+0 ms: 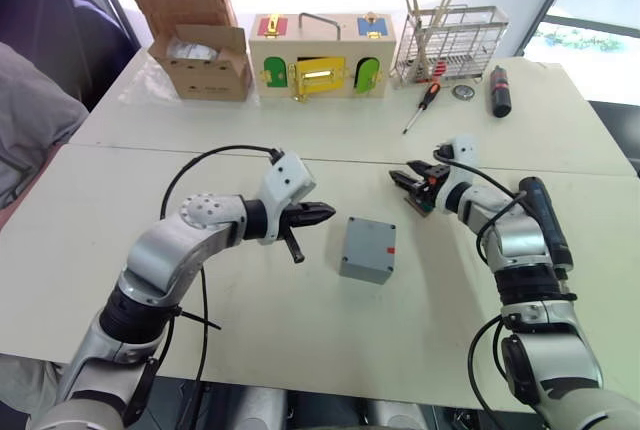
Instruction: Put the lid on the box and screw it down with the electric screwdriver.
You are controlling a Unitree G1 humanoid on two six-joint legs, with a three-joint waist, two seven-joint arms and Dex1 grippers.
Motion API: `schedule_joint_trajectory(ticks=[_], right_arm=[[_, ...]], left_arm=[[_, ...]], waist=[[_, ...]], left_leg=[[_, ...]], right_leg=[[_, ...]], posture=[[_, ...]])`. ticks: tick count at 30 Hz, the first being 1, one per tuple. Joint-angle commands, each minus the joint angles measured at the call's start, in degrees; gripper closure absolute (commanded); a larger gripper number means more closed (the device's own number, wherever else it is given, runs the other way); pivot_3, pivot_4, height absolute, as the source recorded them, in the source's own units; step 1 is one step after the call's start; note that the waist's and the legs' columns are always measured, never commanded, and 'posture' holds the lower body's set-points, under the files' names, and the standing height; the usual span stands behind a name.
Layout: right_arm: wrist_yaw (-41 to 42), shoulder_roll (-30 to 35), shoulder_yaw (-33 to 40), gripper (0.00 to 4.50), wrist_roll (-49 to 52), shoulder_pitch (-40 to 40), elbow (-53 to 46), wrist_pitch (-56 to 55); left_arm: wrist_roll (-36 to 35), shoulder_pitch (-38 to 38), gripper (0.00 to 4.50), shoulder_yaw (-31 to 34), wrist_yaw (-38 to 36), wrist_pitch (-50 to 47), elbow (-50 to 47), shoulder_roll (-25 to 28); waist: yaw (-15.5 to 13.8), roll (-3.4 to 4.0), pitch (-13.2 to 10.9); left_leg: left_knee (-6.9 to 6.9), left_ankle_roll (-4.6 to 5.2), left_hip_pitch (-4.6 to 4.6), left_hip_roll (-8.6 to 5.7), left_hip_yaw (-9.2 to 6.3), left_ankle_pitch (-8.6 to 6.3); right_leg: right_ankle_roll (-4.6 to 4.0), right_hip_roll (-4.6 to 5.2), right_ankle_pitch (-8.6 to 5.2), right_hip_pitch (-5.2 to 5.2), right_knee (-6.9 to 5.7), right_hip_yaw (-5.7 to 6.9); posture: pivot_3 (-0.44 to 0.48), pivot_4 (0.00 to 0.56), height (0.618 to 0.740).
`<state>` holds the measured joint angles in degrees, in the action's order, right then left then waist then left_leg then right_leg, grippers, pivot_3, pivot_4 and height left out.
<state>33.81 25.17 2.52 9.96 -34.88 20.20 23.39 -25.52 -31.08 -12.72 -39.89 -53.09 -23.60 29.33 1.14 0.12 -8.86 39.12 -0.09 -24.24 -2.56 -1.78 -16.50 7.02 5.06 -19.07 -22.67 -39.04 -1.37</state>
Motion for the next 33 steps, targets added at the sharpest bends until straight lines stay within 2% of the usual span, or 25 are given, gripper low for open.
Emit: schedule_joint_trajectory(ticks=[1, 2, 29, 31, 33], right_arm=[[-0.1, 0.4, 0.4, 4.08, 0.0, -0.3, -1.6, -0.2], [-0.1, 0.4, 0.4, 4.4, 0.0, -0.3, -1.6, -0.1], [-0.7, 0.1, 2.7, 4.4, 2.5, 0.3, -5.6, 2.2], [-0.7, 0.2, 2.6, 3.87, 2.4, 0.3, -5.5, 2.0], [-1.0, 0.2, 2.7, 3.03, 2.3, 0.3, -5.6, 2.0]], left_arm=[[0.1, 0.2, 4.5, -0.1, -0.1, 1.1, -1.4, 0.1], [0.1, 0.2, 4.5, 0.0, -0.1, 1.1, -1.4, 0.2], [0.3, 0.4, 4.5, -0.2, 0.0, 1.4, -1.1, -0.1], [0.5, 0.5, 4.5, -0.4, 0.0, 1.5, -1.1, 0.1], [0.5, 0.6, 4.5, -0.5, -0.1, 1.6, -1.2, 0.1]], waist=[[0.0, 0.0, 0.0], [0.0, 0.0, 0.0], [0.0, 0.0, 0.0], [0.0, 0.0, 0.0], [0.0, 0.0, 0.0]], left_leg=[[0.0, 0.0, 0.0, 0.0, 0.0, 0.0], [0.0, 0.0, 0.0, 0.0, 0.0, 0.0], [0.0, 0.0, 0.0, 0.0, 0.0, 0.0], [-0.01, 0.0, 0.0, 0.0, 0.0, 0.0], [-0.01, 0.0, 0.0, 0.0, 0.0, 0.0]], right_leg=[[0.0, 0.0, 0.0, 0.0, 0.0, 0.0], [0.0, 0.0, 0.0, 0.0, 0.0, 0.0], [0.0, 0.0, 0.0, 0.0, 0.0, 0.0], [0.0, 0.0, 0.0, 0.0, 0.0, 0.0], [0.0, 0.0, 0.0, 0.0, 0.0, 0.0]], posture=[[0.0, 0.15, 0.74], [0.0, 0.15, 0.74], [0.0, 0.15, 0.74], [0.0, 0.15, 0.74], [0.0, 0.15, 0.74]])
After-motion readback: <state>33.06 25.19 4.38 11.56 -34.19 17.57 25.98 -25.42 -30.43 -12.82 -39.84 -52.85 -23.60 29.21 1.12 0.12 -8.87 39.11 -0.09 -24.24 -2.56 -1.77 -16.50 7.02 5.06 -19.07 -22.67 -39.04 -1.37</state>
